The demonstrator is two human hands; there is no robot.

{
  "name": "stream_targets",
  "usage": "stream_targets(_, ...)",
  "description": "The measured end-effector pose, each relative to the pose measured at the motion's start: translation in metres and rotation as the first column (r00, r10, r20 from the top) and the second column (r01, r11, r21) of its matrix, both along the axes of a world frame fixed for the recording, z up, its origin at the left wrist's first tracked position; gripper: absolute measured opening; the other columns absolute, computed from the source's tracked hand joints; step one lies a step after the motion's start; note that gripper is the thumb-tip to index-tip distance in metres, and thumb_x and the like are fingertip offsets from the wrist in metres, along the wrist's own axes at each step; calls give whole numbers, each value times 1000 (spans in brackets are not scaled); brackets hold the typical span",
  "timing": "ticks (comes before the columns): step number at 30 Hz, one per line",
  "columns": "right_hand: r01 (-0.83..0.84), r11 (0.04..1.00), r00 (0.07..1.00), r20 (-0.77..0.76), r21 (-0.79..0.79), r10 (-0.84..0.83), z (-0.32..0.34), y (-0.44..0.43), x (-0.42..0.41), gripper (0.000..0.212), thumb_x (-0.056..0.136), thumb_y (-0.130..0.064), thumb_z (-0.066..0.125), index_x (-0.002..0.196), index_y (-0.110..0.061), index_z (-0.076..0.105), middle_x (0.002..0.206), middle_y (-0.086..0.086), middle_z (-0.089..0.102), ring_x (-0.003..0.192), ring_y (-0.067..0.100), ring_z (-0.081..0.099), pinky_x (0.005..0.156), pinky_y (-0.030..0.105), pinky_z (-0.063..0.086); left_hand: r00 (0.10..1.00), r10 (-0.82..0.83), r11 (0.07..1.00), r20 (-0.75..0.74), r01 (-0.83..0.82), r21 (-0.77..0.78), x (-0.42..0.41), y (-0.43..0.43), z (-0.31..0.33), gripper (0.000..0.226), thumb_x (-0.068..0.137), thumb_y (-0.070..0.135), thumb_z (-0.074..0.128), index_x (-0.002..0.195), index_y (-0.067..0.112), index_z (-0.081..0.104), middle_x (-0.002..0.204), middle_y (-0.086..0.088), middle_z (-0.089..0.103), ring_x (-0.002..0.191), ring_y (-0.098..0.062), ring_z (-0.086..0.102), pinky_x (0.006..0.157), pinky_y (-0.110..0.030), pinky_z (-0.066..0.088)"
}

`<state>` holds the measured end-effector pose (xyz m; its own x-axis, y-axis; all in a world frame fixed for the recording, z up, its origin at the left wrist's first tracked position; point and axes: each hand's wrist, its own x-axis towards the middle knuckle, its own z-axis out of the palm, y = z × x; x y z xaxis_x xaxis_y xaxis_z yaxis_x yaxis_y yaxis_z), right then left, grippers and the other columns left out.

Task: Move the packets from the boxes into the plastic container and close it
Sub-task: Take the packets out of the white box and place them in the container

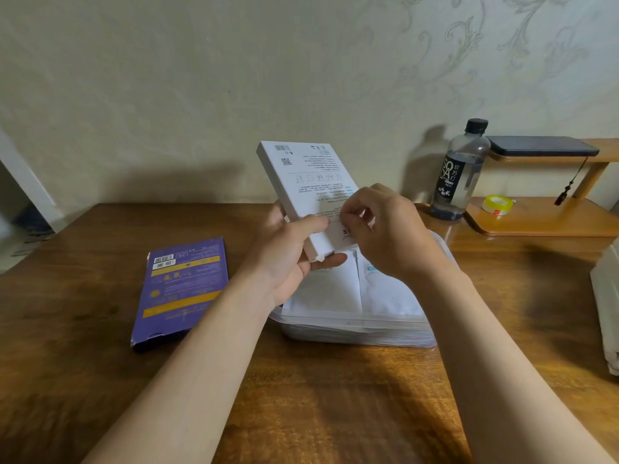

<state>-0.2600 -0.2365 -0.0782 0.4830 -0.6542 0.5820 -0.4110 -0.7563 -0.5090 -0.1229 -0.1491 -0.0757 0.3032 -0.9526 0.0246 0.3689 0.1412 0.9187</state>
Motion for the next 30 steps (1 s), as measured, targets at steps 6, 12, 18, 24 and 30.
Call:
stream_targets(6, -35, 997, 999, -15, 71, 36, 4, 4, -3, 21, 85, 1, 61, 91, -16, 72, 91, -2, 61, 80, 14, 59, 75, 26, 51, 1000, 10, 1000, 11, -10, -13, 0, 0, 0, 38, 95, -6, 57, 124, 18, 59, 103, -4, 78, 81, -27, 77, 57, -39, 59)
stream_targets(12, -41, 992, 999, -6, 119, 42, 8, 6, -7, 20, 81, 0, 61, 81, -18, 69, 88, -3, 60, 79, 12, 58, 74, 29, 51, 998, -15, 1000, 61, 15, -6, -1, 1, -1, 40, 95, -4, 58, 127, 19, 59, 111, -7, 76, 84, -28, 77, 59, -40, 59)
stream_targets(18, -54, 986, 999, 10, 157, 53, 8, 3, -11, 25, 78, 3, 56, 87, -20, 64, 87, -5, 60, 80, 15, 59, 74, 39, 54, 998, -20, 1000, 61, 20, -9, -1, 0, -2, 40, 95, -3, 59, 128, 19, 58, 115, -10, 75, 87, -29, 77, 60, -40, 59)
stream_targets(24, -76, 986, 996, 61, 145, 68, 4, -1, -10, 33, 80, 2, 66, 80, -31, 70, 89, -11, 62, 78, 5, 62, 71, 31, 52, 1000, -3, 1000, 22, 3, -14, -1, 1, -1, 36, 95, -5, 59, 119, 21, 62, 106, -4, 77, 81, -25, 77, 56, -39, 60)
stream_targets(30, -86, 990, 995, 68, 115, 78, 4, 0, -10, 15, 84, -9, 73, 83, -24, 73, 88, -11, 63, 78, 8, 64, 74, 35, 55, 1000, -9, 1000, 22, 9, -9, -1, 0, -1, 38, 95, -5, 59, 124, 20, 61, 105, -4, 77, 83, -27, 77, 55, -38, 59)
